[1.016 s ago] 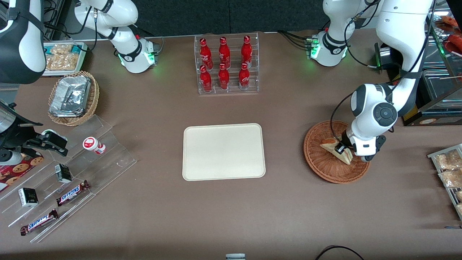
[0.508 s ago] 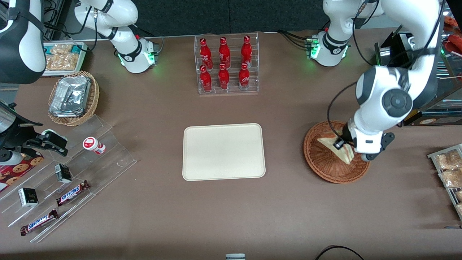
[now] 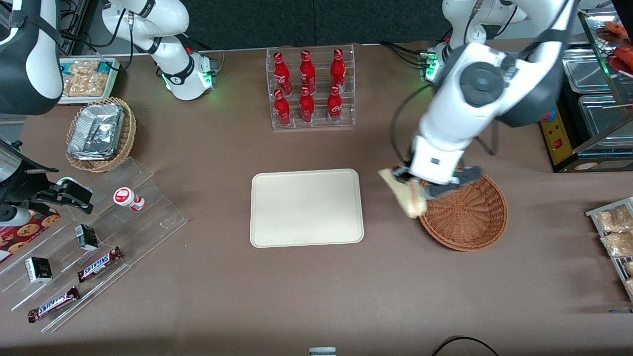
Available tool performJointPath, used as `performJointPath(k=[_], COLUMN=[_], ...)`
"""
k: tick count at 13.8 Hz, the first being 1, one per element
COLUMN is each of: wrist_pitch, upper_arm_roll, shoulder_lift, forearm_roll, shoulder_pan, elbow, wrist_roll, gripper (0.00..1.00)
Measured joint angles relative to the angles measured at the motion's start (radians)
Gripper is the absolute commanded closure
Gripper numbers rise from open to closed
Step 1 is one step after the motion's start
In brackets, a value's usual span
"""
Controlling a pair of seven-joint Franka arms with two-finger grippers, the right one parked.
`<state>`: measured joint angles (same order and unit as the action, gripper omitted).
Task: Place sandwich from basket to tray
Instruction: 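Carry the sandwich with the left gripper over the cream tray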
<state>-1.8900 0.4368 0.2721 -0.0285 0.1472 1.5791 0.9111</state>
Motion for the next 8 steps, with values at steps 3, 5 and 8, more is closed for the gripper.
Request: performJointPath(k=[3, 5, 8], wrist_pitch=[0.0, -0.001, -0.002], upper_arm_roll=[0.016, 0.016, 0.013], shoulder_lift=[0.116, 0.204, 0.359], forearm_roll=[-0.074, -0.095, -0.174], shoulder_pan=[0.104, 0.174, 0.254], elbow=[-0.095, -0.171, -0.294], wrist_roll=[-0.082, -0.104, -0.116], gripper=[0.9, 0.9, 0.9])
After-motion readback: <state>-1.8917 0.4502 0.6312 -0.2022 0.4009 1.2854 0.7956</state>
